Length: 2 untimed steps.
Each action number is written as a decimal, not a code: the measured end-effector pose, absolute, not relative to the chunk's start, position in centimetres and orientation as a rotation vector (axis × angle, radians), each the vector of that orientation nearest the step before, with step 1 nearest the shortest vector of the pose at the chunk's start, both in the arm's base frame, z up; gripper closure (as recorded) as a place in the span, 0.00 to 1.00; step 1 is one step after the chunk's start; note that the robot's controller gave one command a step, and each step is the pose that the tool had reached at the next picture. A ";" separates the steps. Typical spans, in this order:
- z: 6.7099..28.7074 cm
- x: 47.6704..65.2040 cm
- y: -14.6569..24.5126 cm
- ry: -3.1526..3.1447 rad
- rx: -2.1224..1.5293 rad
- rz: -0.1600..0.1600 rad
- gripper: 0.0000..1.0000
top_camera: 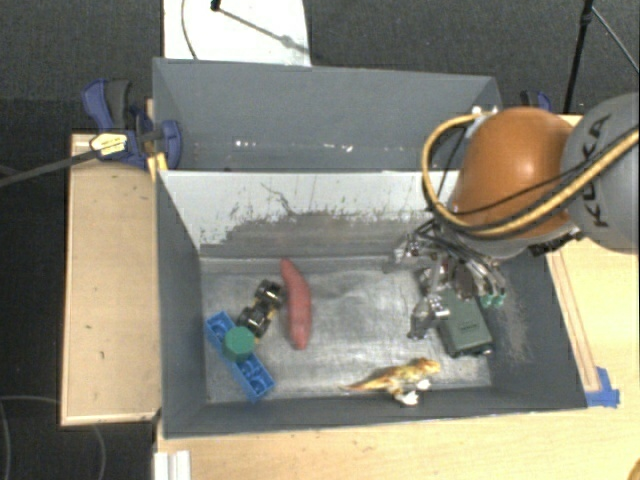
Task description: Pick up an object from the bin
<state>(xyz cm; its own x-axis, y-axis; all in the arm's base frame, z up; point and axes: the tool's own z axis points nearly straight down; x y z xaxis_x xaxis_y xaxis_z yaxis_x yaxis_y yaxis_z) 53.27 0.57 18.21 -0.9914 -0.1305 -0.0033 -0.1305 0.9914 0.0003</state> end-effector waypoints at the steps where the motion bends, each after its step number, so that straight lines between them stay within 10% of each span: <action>1: 18.2 53.3 0.6 3.132 -0.204 0.001 0.00; 2: 15.4 51.3 -2.4 3.088 -0.515 0.002 0.00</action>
Offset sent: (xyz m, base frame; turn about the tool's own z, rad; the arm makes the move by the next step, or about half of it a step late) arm -0.0515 -0.0826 -0.0718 -0.4264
